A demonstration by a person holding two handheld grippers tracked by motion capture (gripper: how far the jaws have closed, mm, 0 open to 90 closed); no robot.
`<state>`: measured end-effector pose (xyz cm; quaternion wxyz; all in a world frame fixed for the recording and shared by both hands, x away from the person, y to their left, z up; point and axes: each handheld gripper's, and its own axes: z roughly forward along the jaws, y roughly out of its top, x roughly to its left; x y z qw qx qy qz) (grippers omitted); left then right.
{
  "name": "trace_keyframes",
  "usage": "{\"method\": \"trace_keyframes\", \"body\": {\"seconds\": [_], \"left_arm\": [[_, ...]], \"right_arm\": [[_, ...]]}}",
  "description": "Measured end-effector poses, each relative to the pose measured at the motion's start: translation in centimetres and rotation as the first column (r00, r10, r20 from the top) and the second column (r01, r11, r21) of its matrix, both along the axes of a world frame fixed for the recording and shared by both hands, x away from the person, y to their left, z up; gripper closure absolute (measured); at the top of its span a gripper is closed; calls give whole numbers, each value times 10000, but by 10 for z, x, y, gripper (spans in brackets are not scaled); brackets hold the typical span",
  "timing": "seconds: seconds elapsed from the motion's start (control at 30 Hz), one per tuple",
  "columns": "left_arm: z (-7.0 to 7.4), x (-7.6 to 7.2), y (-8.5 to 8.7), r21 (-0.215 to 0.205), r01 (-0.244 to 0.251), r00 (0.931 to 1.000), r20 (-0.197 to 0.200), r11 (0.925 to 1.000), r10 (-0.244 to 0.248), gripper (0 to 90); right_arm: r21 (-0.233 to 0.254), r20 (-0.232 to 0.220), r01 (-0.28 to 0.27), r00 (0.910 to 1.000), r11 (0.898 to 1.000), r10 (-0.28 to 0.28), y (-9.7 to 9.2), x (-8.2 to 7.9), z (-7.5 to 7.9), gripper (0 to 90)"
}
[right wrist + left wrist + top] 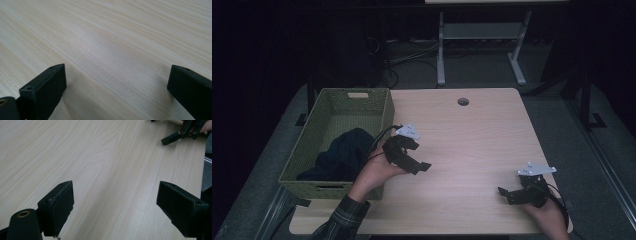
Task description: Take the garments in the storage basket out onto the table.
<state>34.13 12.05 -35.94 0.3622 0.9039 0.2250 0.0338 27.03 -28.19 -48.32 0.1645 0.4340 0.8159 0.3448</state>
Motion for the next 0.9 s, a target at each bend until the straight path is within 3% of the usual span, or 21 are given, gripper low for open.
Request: {"method": "trace_keyframes", "body": {"seconds": [0.4, 0.9], "left_arm": [[13, 1, 14, 134, -213, 9996, 188, 9997, 210, 141], [24, 4, 41, 265, -766, 9970, 143, 9967, 763, 142]], "right_arm": [[-10, 9, 8, 10000, 10000, -8, 0, 0, 0, 19], [-7, 8, 8, 10000, 10000, -8, 0, 0, 0, 20]]}}
